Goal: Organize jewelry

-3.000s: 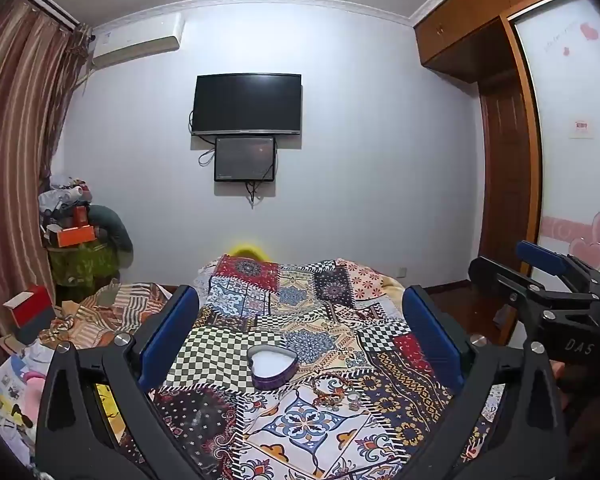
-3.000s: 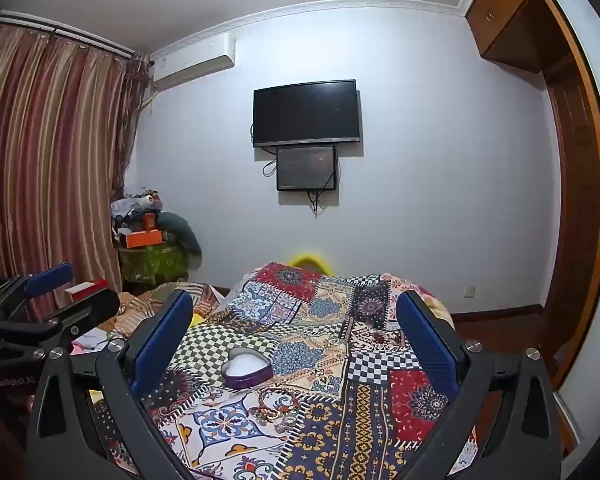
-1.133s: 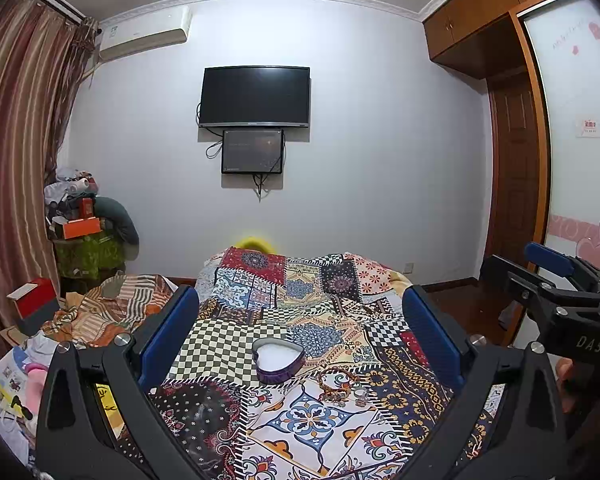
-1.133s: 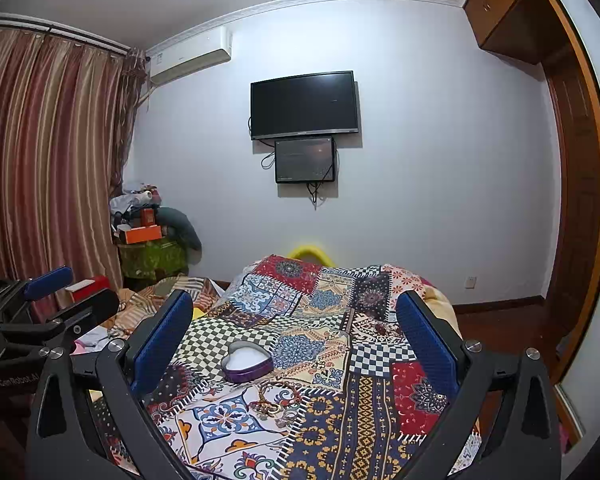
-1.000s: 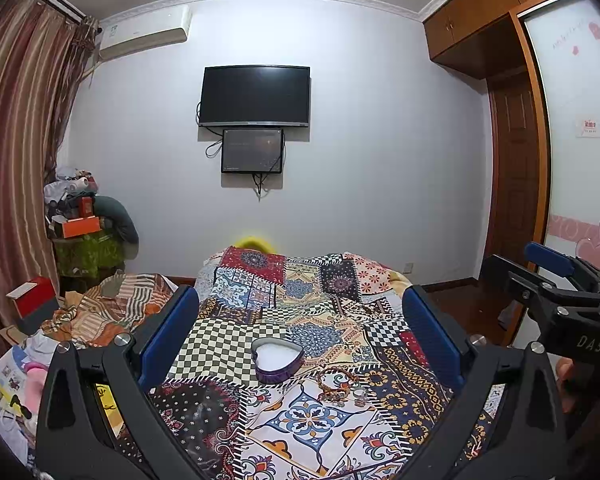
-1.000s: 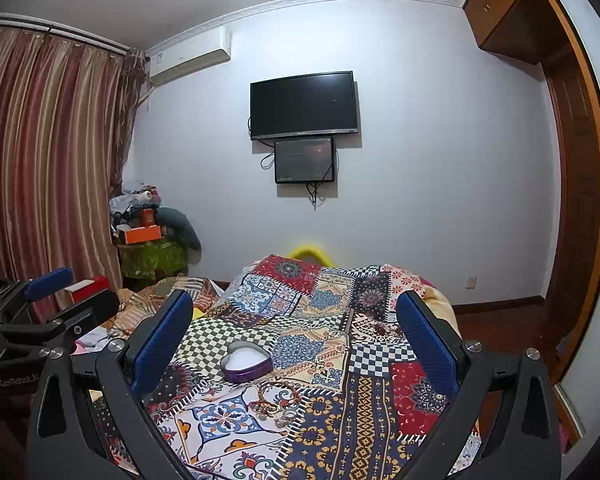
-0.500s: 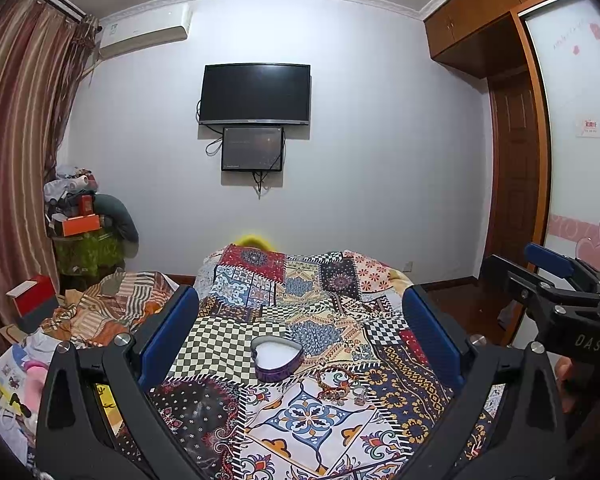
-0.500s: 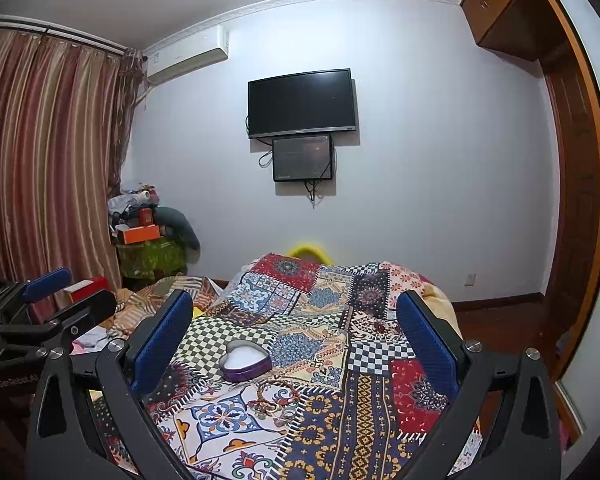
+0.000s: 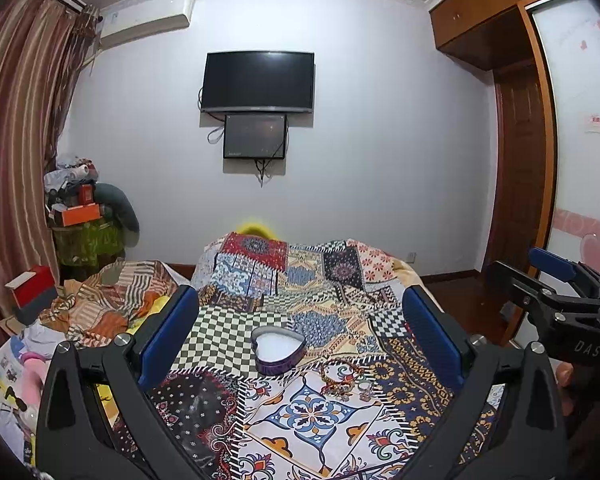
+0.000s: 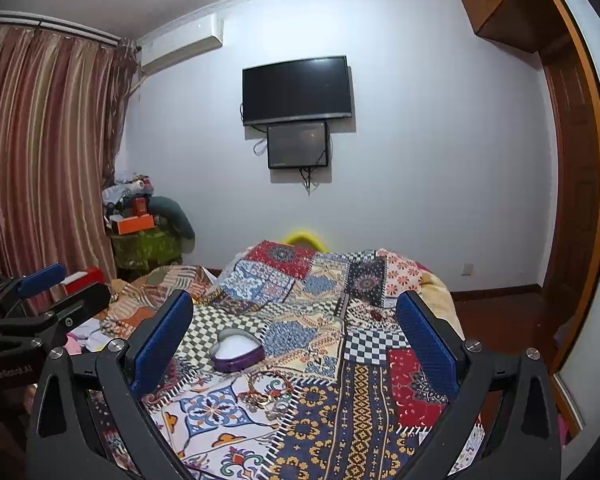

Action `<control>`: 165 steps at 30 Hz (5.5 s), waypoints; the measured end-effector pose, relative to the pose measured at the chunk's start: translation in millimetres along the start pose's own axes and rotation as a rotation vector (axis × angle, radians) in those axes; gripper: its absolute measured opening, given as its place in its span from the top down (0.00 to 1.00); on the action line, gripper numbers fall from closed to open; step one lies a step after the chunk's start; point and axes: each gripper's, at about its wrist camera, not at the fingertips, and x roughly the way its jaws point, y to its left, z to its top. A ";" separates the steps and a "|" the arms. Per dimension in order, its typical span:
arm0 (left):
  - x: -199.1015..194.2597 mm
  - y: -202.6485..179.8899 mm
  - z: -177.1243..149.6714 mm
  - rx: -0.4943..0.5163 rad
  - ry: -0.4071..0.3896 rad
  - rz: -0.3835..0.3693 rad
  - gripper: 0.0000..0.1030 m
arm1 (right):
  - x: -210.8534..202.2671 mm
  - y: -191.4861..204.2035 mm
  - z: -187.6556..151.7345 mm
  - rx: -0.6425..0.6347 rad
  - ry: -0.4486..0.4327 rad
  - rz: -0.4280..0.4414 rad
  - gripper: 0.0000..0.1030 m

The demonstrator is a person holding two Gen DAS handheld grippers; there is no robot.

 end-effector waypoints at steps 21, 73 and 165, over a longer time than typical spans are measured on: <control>102.4 13.8 -67.9 -0.022 0.324 0.046 0.13 | 85.4 -26.1 -64.6 -0.032 0.299 -0.044 0.04; 197.8 -34.9 -131.5 -0.002 0.704 -0.275 0.83 | 140.8 -34.0 -107.2 0.022 0.549 0.238 0.86; 284.5 67.1 -89.5 -0.055 0.603 -0.125 0.92 | 304.7 39.9 -78.5 -0.133 0.716 0.390 0.86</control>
